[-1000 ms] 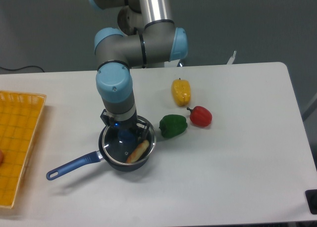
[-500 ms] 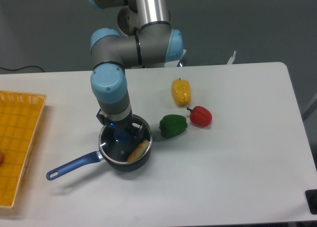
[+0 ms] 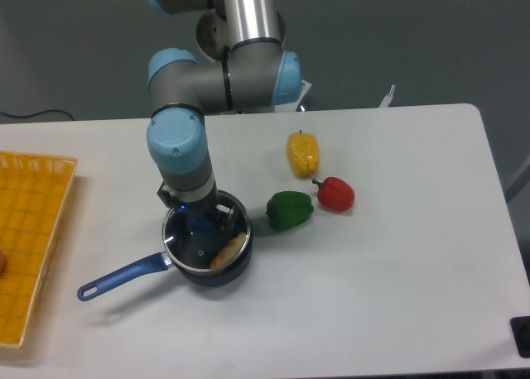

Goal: Close the pot lid
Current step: 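Settle the lid on the pot and open the gripper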

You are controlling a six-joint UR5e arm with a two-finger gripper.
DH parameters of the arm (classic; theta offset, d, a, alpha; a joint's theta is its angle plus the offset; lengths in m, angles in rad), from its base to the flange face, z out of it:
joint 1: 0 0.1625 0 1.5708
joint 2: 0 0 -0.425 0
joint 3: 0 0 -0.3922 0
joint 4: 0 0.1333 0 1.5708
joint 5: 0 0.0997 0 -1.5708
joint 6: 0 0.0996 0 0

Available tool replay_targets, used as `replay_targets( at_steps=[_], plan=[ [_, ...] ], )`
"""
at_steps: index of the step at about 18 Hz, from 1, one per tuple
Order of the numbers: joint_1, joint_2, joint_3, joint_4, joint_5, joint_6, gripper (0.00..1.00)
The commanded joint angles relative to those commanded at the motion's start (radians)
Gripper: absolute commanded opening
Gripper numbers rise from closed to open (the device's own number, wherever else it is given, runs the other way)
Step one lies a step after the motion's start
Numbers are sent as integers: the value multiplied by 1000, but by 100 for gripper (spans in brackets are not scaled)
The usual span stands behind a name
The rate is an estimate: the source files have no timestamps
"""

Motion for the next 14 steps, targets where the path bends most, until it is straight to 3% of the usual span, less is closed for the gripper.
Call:
replay_targets(
  at_steps=[14],
  plan=[
    [-2, -9, 0, 14, 0, -8, 50]
  ],
)
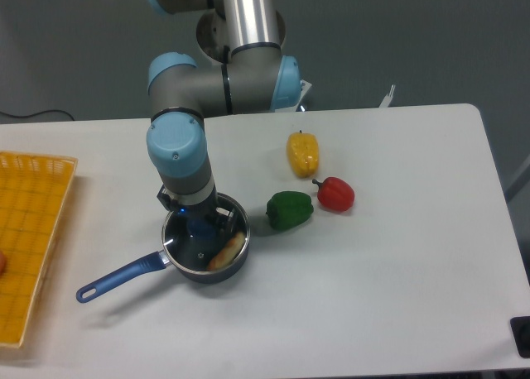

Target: Close the pot lid

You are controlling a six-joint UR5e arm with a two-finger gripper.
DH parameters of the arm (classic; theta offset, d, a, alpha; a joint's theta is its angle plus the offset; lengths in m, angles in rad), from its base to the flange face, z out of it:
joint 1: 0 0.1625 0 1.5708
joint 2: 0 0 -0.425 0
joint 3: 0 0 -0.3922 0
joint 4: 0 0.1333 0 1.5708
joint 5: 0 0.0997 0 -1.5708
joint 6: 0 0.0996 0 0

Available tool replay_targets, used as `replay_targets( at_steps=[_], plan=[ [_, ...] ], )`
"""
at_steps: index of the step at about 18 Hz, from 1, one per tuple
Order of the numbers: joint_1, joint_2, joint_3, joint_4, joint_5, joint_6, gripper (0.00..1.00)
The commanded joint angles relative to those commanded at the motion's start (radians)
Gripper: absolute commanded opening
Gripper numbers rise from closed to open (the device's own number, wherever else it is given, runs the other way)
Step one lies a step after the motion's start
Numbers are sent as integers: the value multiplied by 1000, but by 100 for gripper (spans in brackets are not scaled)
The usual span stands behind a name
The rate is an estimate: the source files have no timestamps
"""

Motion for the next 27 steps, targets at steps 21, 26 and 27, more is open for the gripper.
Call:
replay_targets(
  at_steps=[21, 26, 27],
  plan=[
    [0, 11, 0, -2, 20, 6, 100],
    [9, 69, 9, 0, 18, 8, 100],
    [14, 75, 11, -2, 18, 8, 100]
  ],
)
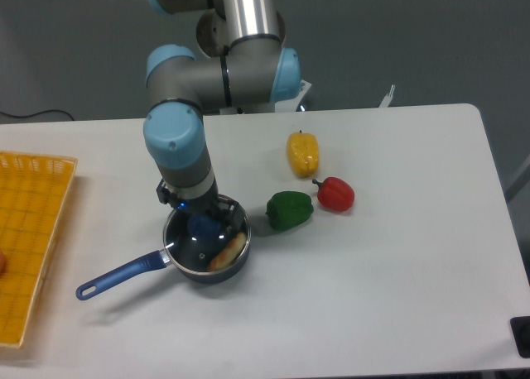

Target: Close the pot lid

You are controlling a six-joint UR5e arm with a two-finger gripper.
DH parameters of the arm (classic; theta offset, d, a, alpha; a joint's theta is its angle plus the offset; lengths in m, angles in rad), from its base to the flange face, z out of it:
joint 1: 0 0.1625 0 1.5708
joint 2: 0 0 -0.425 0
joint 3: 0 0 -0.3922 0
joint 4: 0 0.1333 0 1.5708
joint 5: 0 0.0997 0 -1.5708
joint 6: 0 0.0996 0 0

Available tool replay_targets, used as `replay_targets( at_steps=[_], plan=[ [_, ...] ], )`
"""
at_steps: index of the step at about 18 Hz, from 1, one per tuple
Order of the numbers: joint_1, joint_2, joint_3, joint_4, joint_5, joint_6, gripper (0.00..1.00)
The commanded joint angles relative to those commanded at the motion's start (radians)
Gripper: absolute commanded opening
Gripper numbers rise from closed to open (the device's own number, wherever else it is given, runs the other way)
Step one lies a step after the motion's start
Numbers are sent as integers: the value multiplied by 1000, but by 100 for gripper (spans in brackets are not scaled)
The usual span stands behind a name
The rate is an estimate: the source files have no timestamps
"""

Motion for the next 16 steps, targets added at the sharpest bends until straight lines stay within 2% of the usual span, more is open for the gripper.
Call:
replay_targets(
  at_steps=[5, 11, 16],
  plan=[
    [38, 21, 14, -2, -2, 26, 100],
    [156, 74, 17, -18, 0, 172, 100],
    [297, 117, 8, -109, 0, 391, 100]
  ],
)
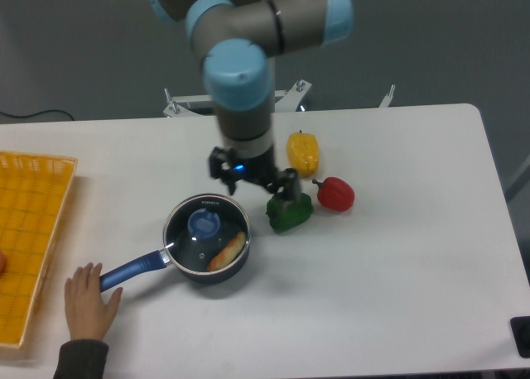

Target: Close the pot lid

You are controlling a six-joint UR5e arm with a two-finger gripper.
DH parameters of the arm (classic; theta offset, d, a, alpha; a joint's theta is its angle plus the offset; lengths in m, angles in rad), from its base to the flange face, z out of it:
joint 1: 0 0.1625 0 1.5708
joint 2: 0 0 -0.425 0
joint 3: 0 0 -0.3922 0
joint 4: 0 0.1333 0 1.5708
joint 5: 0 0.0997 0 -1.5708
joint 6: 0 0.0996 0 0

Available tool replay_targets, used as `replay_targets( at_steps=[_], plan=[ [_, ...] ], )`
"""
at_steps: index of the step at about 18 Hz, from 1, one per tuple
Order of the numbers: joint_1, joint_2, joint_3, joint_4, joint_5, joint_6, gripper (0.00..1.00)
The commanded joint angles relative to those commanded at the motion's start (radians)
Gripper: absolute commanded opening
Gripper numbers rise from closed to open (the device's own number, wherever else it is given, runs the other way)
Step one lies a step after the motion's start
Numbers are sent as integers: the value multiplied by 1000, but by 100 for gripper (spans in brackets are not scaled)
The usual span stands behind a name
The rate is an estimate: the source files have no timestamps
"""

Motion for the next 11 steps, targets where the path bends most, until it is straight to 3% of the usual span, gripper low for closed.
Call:
replay_targets(
  at_steps=[4, 11],
  plan=[
    [120, 20, 0, -31, -5, 155, 100],
    [256, 19, 2, -51, -3, 381, 100]
  ],
)
